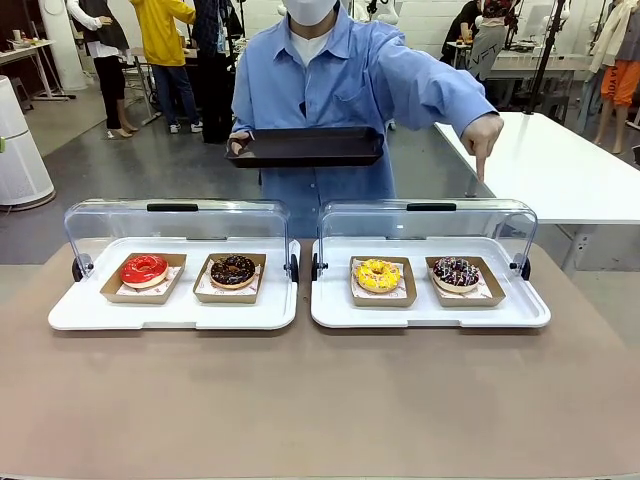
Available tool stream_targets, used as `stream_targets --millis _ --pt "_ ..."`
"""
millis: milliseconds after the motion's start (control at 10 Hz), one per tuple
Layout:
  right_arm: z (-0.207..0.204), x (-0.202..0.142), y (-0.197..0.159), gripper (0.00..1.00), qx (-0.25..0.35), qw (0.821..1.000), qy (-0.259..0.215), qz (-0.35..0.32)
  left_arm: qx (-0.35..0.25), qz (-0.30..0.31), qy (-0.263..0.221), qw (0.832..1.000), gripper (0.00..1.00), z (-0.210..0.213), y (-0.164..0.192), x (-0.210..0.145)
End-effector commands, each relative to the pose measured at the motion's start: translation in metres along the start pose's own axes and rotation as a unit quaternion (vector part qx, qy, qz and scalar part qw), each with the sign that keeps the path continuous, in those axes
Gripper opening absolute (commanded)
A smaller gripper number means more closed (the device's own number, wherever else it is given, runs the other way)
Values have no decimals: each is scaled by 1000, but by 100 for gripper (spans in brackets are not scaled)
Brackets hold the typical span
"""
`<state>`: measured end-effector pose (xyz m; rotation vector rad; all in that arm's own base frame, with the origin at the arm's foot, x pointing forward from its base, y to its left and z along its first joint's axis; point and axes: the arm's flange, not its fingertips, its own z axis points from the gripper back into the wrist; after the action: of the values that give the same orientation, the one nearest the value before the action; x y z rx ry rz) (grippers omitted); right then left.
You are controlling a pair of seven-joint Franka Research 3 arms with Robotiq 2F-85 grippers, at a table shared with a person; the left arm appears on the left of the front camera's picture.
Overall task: Provide the desired donut to the person.
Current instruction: Pick up and lift the Paper togo box containing the Donut pointed at by the person.
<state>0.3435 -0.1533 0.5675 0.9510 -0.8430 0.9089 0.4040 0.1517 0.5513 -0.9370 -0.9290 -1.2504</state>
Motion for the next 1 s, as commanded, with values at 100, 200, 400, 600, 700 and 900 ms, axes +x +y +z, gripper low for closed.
stream_targets --millis 100,200,400,600,700,900 --pt "0 0 0 100 0 1000 0 0 -2 -1 -2 1000 100 1 -1 0" --pt "-5 7 4 100 -23 999 41 3 -2 -1 -2 1000 100 1 -1 0" --pt "-16 20 8 100 -57 988 141 -13 -2 -1 -2 1000 100 1 -1 0" --pt "-53 30 8 100 -84 943 317 47 -2 -1 -2 1000 100 1 -1 0" --pt "-73 28 10 100 -105 921 366 76 -2 -1 -2 1000 100 1 -1 0" --pt "-112 24 8 100 -118 884 424 158 -2 -1 -2 1000 100 1 -1 0"
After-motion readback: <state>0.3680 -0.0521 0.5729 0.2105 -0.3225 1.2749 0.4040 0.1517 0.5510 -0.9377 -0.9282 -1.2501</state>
